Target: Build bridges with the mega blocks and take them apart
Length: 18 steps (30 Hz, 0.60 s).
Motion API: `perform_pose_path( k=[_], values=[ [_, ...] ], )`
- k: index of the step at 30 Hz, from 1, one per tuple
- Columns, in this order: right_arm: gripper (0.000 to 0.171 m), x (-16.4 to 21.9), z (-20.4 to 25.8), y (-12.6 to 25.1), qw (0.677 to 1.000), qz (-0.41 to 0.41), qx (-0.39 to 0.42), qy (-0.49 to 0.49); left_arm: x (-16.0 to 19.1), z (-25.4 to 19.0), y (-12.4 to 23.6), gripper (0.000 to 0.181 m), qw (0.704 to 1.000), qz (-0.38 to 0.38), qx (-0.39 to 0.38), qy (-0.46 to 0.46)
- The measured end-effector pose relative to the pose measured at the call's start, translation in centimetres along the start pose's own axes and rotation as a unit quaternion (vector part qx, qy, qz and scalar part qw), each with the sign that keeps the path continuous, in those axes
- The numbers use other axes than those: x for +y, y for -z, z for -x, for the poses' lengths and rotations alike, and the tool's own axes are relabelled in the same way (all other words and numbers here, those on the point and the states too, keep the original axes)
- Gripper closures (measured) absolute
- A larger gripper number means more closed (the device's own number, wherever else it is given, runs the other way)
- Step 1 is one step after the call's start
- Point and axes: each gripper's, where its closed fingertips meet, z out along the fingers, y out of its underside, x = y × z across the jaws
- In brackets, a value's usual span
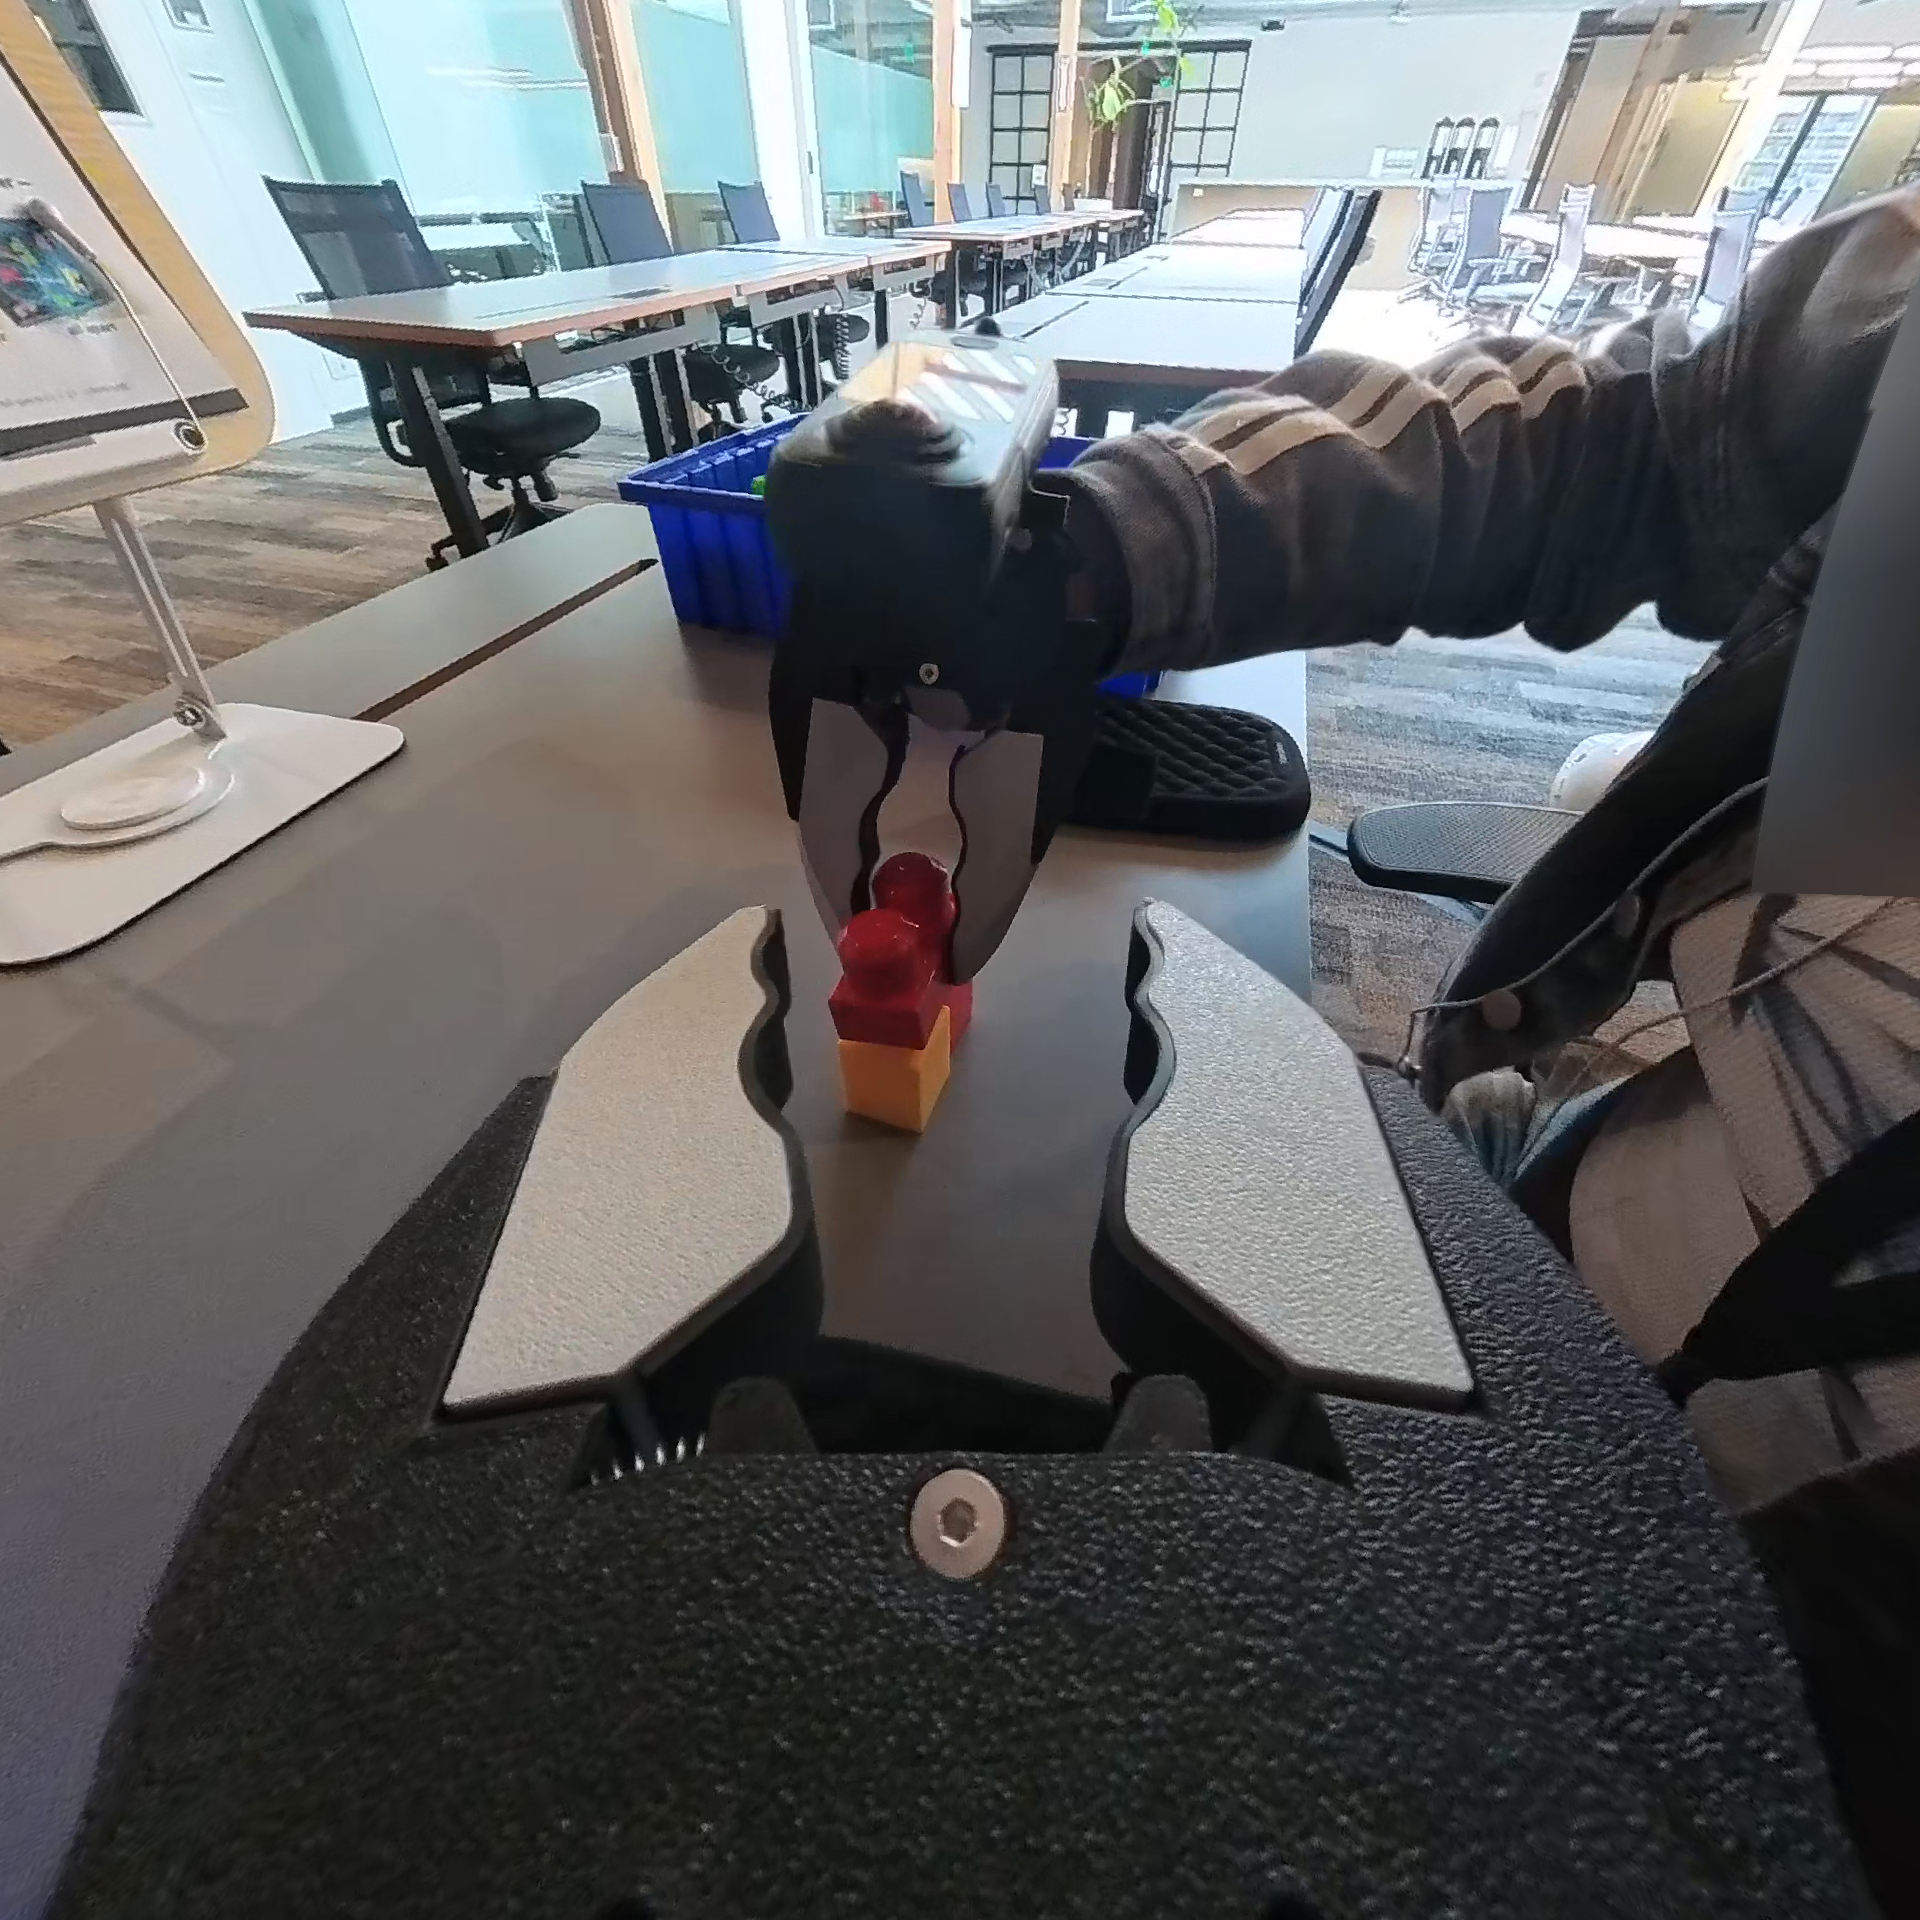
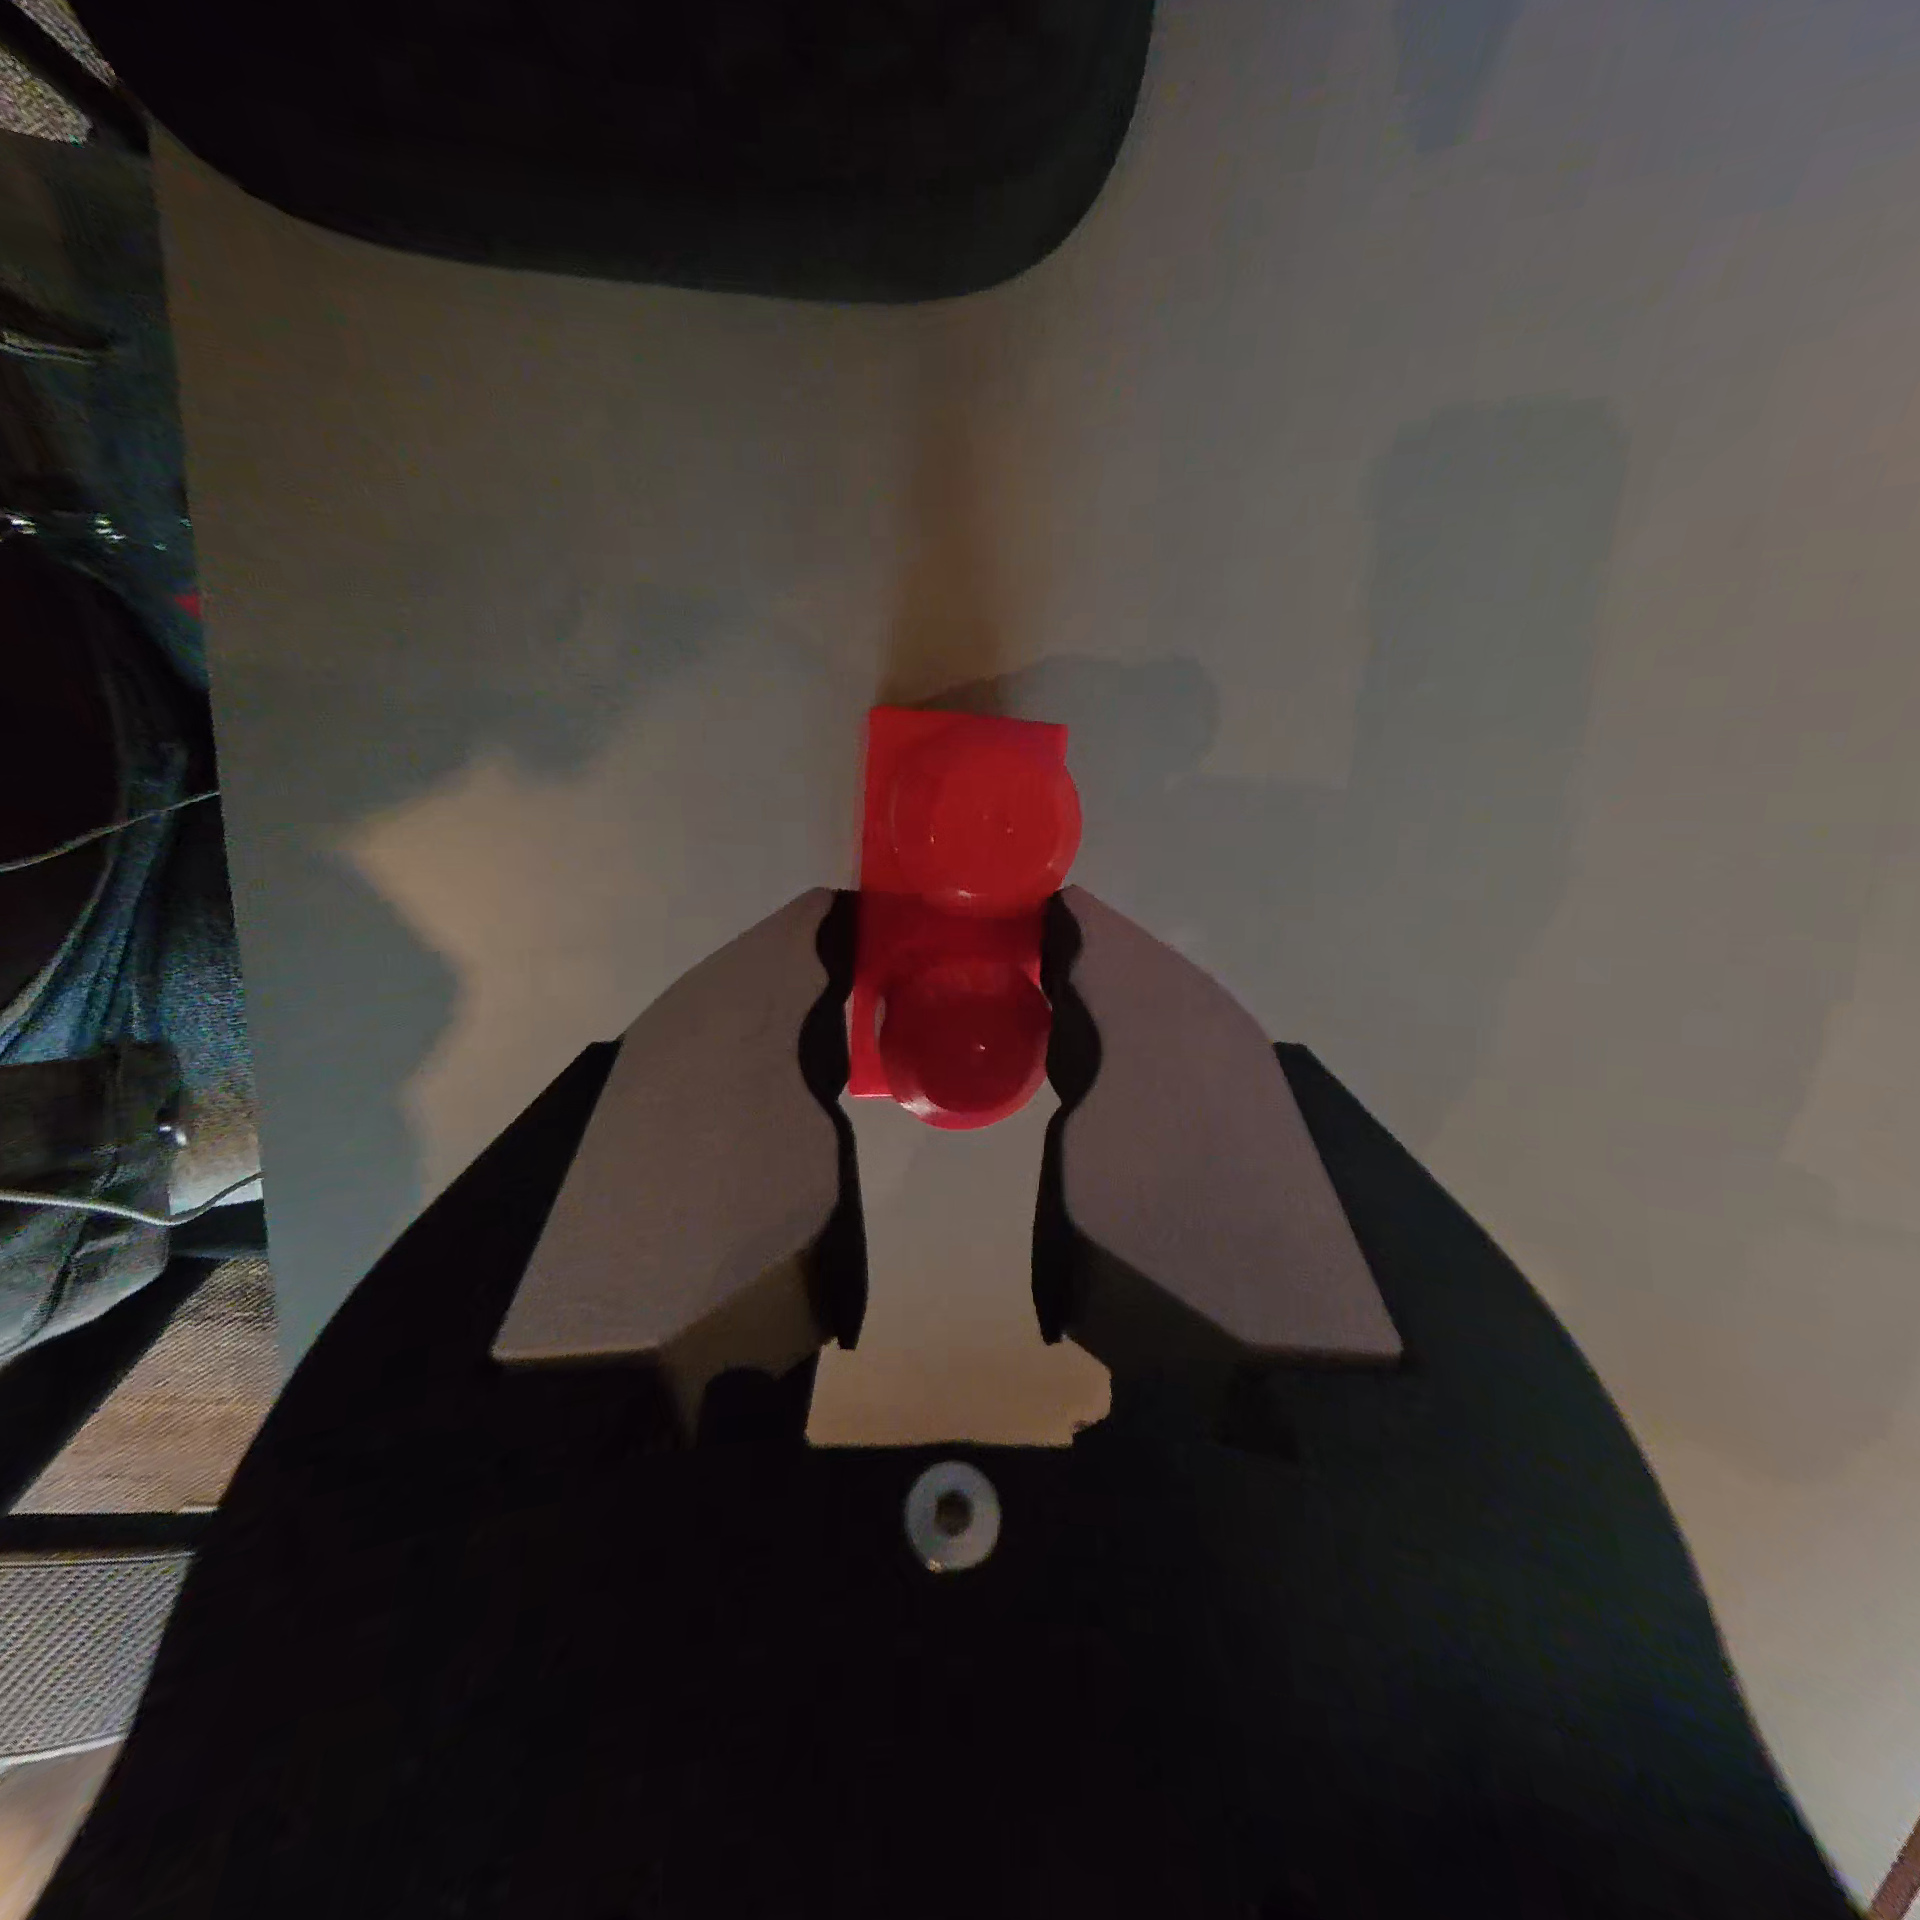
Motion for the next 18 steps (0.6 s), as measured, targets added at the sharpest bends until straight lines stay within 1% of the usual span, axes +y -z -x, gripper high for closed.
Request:
perform_pose_path(
  k=[5,12,18],
  values=[
    [0.137,0.11,0.05,-0.03,1.0,0.018,-0.006,-0.015,-0.01,-0.09,-0.13,0.118,1.0,-0.001,0.002,0.001],
    [0.137,0.37,0.08,-0.27,0.997,0.075,0.006,-0.014,0.35,-0.25,-0.42,0.117,1.0,0.006,0.006,0.002],
    [0.137,0.54,0.12,-0.5,0.996,0.082,0.018,-0.036,0.34,-0.53,-0.49,0.118,1.0,0.003,0.016,0.002]
  ],
)
